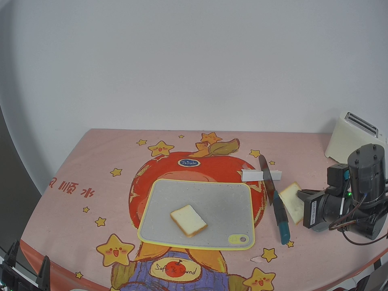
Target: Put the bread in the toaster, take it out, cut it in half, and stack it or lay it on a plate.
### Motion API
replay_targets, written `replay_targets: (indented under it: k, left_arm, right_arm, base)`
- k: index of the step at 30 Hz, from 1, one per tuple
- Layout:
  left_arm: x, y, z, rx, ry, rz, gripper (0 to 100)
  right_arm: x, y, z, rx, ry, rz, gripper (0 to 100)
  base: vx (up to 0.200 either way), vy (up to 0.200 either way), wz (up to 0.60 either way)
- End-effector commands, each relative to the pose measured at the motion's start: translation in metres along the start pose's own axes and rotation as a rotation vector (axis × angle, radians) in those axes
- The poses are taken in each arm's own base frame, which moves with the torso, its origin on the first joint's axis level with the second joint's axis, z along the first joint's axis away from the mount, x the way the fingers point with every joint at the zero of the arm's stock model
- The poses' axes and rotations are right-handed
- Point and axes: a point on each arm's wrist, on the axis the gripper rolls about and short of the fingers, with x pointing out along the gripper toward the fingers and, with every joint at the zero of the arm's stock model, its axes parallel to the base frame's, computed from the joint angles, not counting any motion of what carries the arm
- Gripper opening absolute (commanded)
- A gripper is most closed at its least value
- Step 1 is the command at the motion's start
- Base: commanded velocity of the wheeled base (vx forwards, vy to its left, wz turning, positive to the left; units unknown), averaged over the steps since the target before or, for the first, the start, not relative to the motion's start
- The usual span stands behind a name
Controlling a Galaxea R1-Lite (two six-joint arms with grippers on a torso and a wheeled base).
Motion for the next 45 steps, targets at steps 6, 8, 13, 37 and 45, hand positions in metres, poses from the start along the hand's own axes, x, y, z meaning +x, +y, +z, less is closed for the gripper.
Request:
replay_targets:
  k: [6, 8, 13, 37, 45]
  left_arm:
    - [0.0001, 0.0000, -0.0053, 0.002, 0.001, 0.002, 100]
    - [0.0001, 0.0000, -0.0053, 0.001, 0.001, 0.001, 100]
    - [0.0001, 0.0000, -0.0053, 0.001, 0.001, 0.001, 100]
    - [0.0001, 0.0000, -0.0053, 0.002, 0.001, -0.001, 100]
    - [0.0001, 0.0000, -0.0053, 0.001, 0.001, -0.001, 100]
  right_arm:
    - [0.0006, 0.0005, -0.0007, -0.004, 0.004, 0.000, 0]
    - [0.0007, 0.0003, -0.0006, -0.003, 0.004, -0.001, 0]
    - [0.0004, 0.0001, -0.0005, -0.002, 0.003, -0.001, 0]
    - [0.0009, 0.0000, -0.0005, -0.002, 0.005, -0.003, 0]
    - [0.0016, 0.0002, -0.0010, -0.004, 0.008, -0.004, 0]
  base:
    - [0.000, -0.067, 0.00]
    - [0.000, -0.200, 0.00]
    - [0.000, -0.080, 0.00]
    - [0.000, -0.075, 0.00]
    - [-0.200, -0.150, 0.00]
